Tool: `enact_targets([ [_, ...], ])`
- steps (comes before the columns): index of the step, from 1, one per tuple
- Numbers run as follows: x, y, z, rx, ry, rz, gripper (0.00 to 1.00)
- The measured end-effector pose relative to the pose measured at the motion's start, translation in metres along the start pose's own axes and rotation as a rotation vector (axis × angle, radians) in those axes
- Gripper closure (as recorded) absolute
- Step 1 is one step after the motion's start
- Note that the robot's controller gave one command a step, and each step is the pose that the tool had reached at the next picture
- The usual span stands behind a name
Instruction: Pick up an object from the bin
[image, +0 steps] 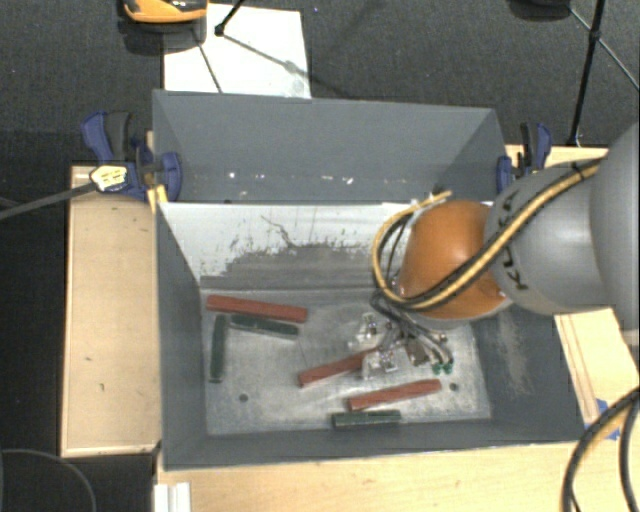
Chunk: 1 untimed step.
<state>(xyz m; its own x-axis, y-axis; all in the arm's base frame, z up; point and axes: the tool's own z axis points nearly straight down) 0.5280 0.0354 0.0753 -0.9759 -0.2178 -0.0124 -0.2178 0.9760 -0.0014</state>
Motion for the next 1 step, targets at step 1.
enact_targets([
  [1,0.0000,0.0000,0.0000,0.000,0.000,0.000,1.00],
])
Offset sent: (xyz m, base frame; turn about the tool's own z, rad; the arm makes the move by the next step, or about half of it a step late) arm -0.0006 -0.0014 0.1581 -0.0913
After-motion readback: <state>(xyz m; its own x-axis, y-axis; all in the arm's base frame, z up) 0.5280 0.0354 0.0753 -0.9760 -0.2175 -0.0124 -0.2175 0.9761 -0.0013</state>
